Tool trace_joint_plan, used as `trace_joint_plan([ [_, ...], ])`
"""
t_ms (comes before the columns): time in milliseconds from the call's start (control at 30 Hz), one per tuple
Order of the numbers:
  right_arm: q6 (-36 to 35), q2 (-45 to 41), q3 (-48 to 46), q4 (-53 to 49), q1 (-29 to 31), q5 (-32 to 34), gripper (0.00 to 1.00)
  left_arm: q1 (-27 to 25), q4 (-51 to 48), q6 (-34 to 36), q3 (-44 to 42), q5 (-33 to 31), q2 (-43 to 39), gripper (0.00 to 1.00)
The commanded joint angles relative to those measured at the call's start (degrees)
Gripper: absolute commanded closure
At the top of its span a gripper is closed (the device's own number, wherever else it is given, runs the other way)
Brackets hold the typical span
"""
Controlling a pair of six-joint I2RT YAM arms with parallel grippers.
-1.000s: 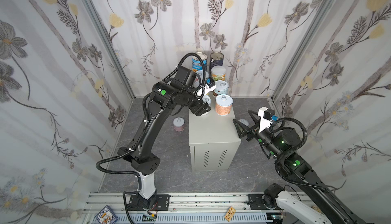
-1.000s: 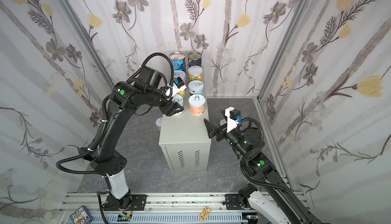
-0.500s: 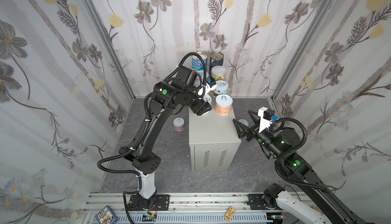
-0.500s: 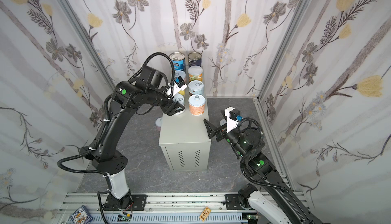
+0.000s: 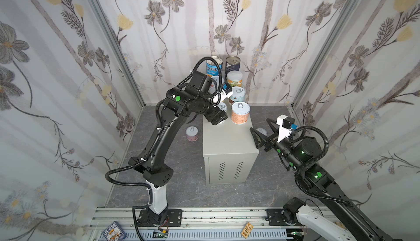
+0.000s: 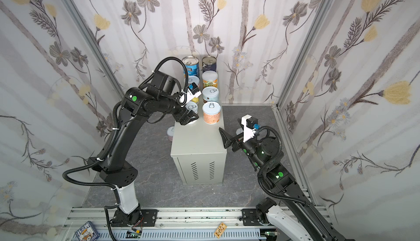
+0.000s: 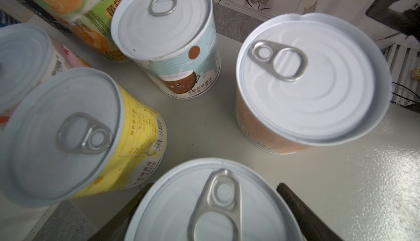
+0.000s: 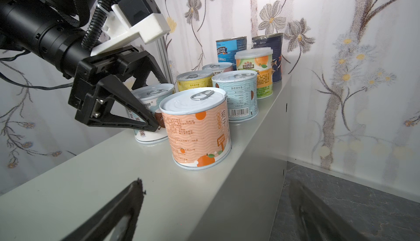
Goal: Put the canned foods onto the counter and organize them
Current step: 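Lower the held can onto the cabinet top in front of the yellow-labelled can, then open the left gripper and withdraw it while the right gripper moves toward floor cans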
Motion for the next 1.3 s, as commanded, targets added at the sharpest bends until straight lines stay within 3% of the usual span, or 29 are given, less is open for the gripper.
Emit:
trace_joint_plan([
  [0, -0.8, 0.15, 0.07, -0.01, 0.19, 0.07, 0.0, -0.01, -0.92, 0.61, 0.54, 1.24, 0.02, 0.17],
  [933, -1.41, -0.46, 0.11, -0.37, 0.4, 1.24, 0.0, 0.0, 1.49, -1.1, 0.54, 0.08, -0.71, 0.12],
  [1167, -1.22, -1.4, -0.14, -0.15, 0.42, 1.44, 0.0, 0.04, 3.15, -1.94, -0.04, 3.83, -2.56, 0.0],
  [1267, -0.9, -2.34, -0.25, 0.29, 0.38, 1.09, 0.0, 0.13, 6.15, -2.5, -3.05, 3.42, -4.31, 0.0],
])
